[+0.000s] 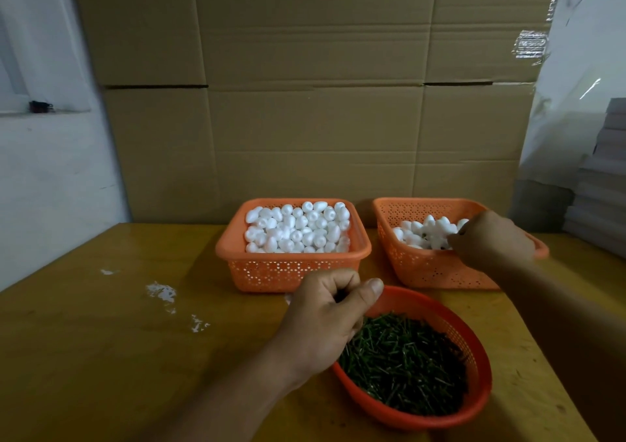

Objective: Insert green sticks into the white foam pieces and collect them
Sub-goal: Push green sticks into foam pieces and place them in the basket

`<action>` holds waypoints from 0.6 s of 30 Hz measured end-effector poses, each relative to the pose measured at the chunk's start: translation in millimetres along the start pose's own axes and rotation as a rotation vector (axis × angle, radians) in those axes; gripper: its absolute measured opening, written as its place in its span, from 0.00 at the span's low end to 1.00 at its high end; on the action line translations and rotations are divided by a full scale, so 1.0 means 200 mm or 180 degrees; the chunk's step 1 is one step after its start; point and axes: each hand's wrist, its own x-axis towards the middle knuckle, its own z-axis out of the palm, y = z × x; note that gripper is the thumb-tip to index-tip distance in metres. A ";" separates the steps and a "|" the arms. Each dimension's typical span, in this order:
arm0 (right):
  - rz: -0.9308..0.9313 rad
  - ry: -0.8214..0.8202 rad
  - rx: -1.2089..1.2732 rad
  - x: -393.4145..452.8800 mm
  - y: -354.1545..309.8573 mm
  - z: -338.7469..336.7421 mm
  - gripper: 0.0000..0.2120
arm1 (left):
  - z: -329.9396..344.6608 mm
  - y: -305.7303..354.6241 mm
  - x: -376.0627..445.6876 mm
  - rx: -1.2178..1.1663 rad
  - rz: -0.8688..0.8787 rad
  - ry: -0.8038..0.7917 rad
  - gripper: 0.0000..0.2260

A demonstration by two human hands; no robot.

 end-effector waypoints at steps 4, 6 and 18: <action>-0.0062 0.0008 0.0102 -0.01 0.00 0.00 0.12 | 0.00 0.00 0.00 0.0231 -0.0013 0.0063 0.24; -0.0105 0.0211 0.0325 -0.04 0.02 0.00 0.15 | 0.00 0.01 0.00 0.0175 -0.0050 0.0071 0.24; -0.1226 0.0001 0.2259 -0.54 -0.06 -0.11 0.10 | -0.13 0.01 0.08 0.0338 -0.0426 0.0747 0.12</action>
